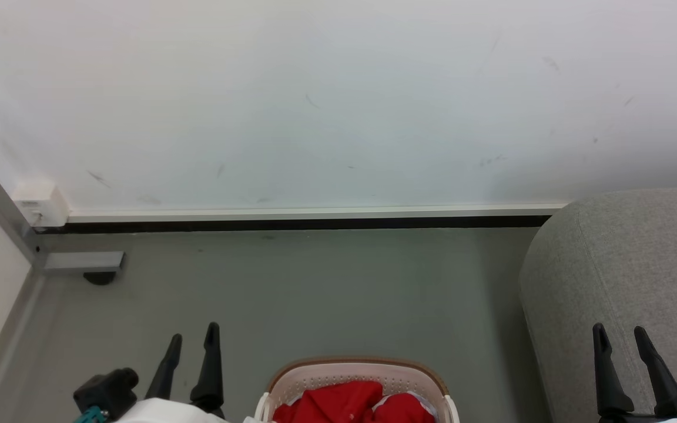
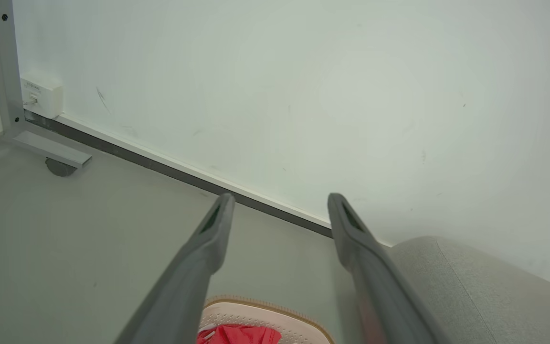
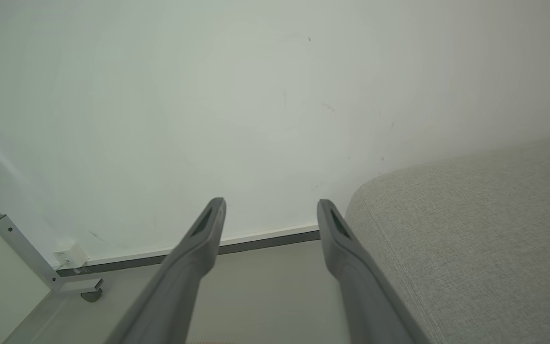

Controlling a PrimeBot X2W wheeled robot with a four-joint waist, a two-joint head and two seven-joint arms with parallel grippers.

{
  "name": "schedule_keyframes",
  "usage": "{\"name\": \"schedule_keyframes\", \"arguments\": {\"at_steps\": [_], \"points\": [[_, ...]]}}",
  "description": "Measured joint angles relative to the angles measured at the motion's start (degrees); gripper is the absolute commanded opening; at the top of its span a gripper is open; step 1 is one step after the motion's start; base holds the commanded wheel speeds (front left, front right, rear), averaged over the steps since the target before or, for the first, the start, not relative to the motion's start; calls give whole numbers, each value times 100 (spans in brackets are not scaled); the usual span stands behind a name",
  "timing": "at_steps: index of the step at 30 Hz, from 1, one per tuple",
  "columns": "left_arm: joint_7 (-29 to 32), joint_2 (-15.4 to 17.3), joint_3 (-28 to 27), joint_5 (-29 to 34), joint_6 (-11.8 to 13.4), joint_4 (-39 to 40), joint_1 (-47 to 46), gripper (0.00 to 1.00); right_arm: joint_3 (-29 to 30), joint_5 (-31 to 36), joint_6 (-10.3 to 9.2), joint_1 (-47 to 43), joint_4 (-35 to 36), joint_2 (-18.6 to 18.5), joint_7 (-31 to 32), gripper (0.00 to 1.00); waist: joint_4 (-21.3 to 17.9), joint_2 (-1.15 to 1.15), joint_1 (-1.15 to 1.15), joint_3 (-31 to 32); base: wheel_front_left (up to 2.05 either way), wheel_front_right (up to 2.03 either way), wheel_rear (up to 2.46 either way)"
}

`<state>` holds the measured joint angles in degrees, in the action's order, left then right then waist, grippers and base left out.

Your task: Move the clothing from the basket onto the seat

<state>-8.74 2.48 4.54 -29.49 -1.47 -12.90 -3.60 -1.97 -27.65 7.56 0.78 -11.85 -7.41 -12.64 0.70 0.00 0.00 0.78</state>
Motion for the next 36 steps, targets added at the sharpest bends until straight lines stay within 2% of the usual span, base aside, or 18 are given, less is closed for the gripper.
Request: {"name": "schedule_keyframes", "arguments": {"at_steps": [23,36], "points": [[-304,5,155,1400,9,-120,44,100,205,1359,0,-115,-59,186,-103,100,29,0,0,11,0,0,0],[-447,9,133,1868,35,-155,72,100,437,1757,0,-167,-62,328,-156,100,26,0,0,31,0,0,0]]}}
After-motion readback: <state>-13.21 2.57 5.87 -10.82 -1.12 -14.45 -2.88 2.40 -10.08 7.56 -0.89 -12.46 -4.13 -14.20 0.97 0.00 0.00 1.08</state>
